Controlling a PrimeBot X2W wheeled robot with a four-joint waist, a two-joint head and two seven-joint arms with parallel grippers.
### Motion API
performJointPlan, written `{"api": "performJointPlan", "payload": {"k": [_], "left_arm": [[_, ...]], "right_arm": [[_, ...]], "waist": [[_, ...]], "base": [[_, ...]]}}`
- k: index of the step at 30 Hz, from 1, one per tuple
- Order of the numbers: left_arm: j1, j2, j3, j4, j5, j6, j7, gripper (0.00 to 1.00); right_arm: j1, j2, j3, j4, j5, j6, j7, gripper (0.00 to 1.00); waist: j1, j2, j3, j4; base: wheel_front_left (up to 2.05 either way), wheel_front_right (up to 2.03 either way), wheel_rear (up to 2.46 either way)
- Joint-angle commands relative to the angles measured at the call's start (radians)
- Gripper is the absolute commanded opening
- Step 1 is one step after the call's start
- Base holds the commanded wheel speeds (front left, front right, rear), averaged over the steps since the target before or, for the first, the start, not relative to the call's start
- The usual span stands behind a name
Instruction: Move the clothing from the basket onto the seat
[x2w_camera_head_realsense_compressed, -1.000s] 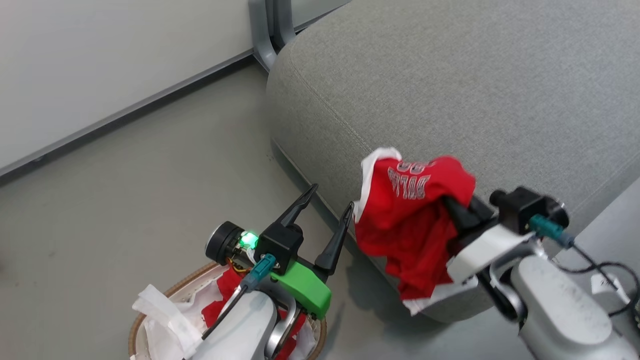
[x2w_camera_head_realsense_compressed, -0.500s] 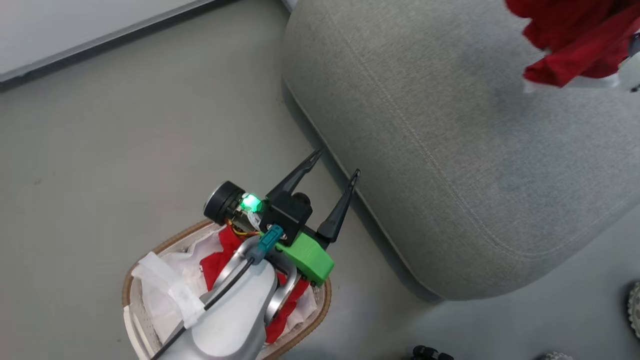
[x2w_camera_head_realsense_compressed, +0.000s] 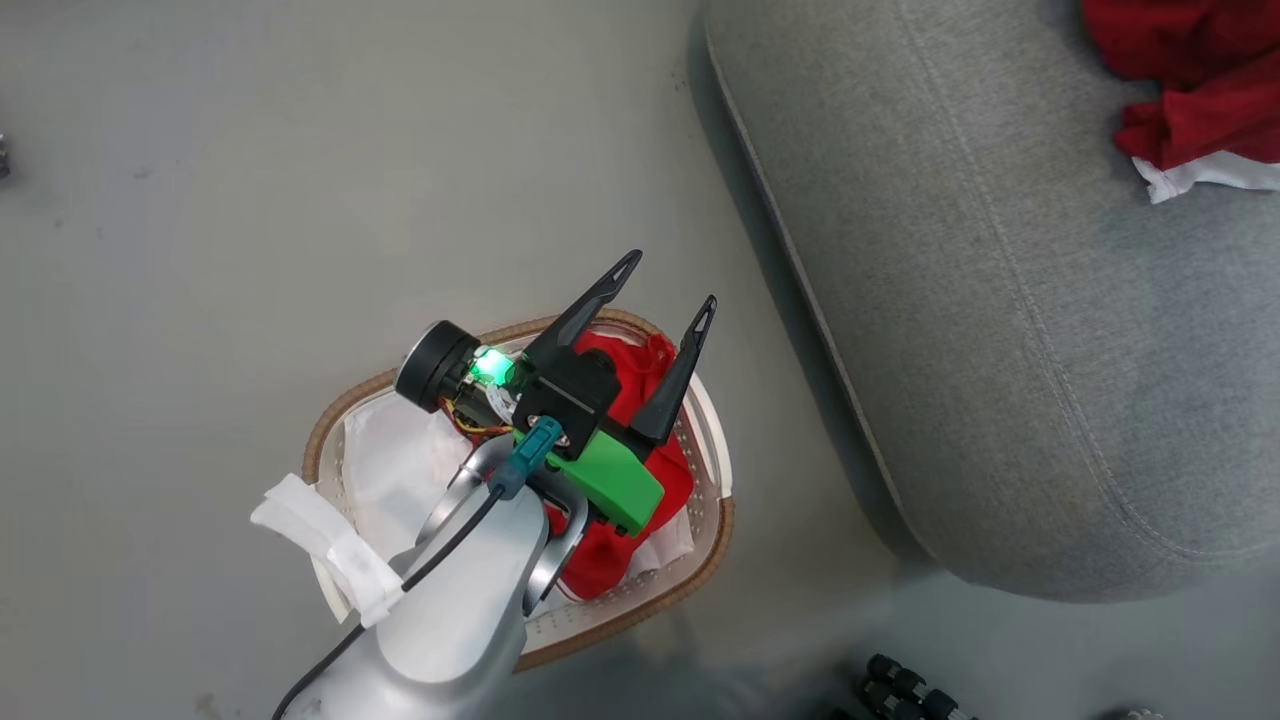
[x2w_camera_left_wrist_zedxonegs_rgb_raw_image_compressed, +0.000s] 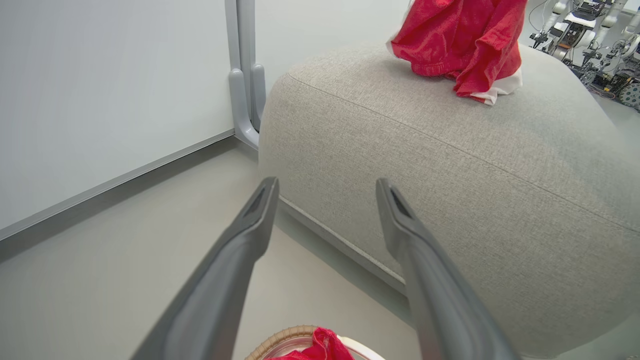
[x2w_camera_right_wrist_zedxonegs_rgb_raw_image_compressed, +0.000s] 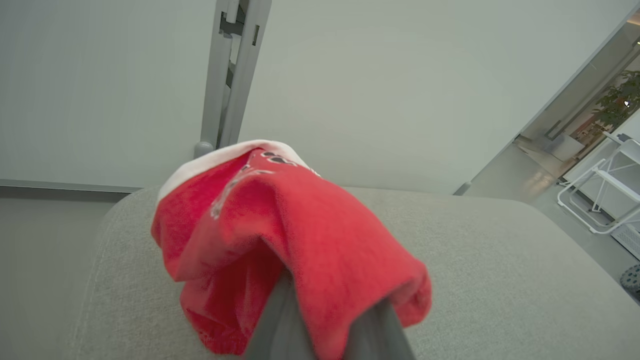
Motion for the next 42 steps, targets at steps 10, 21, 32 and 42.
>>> {"api": "performJointPlan", "payload": {"k": [10, 21, 32, 42], "left_arm": [[0.039, 0.004, 0.023, 0.021, -0.019, -0.002, -0.001, 1.0], [0.145, 0.004, 0.095, 0.001, -0.057, 0.038, -0.001, 1.0], [0.286, 0.005, 0.22, -0.022, -0.063, 0.091, -0.001, 1.0], [0.374, 0.004, 0.344, 0.007, -0.033, 0.115, -0.001, 1.0]], "right_arm": [[0.187, 0.062, -0.085, 0.071, 0.0, -0.001, -0.005, 1.0], [0.454, 0.089, -0.154, -0.061, 0.013, -0.001, -0.005, 1.0], [0.632, 0.213, -0.053, -0.271, 0.015, -0.001, -0.005, 1.0], [0.696, 0.29, -0.01, -0.283, -0.023, -0.001, -0.005, 1.0]], "waist": [[-0.0002, 0.0081, -0.032, 0.035], [-0.0002, 0.0081, -0.208, 0.055], [-0.0002, 0.0081, -0.351, 0.156], [-0.0002, 0.0081, -0.432, 0.271]], "base": [[0.0, 0.0, 0.0], [0.0, 0.0, 0.0], [0.0, 0.0, 0.0], [0.0, 0.0, 0.0]]}}
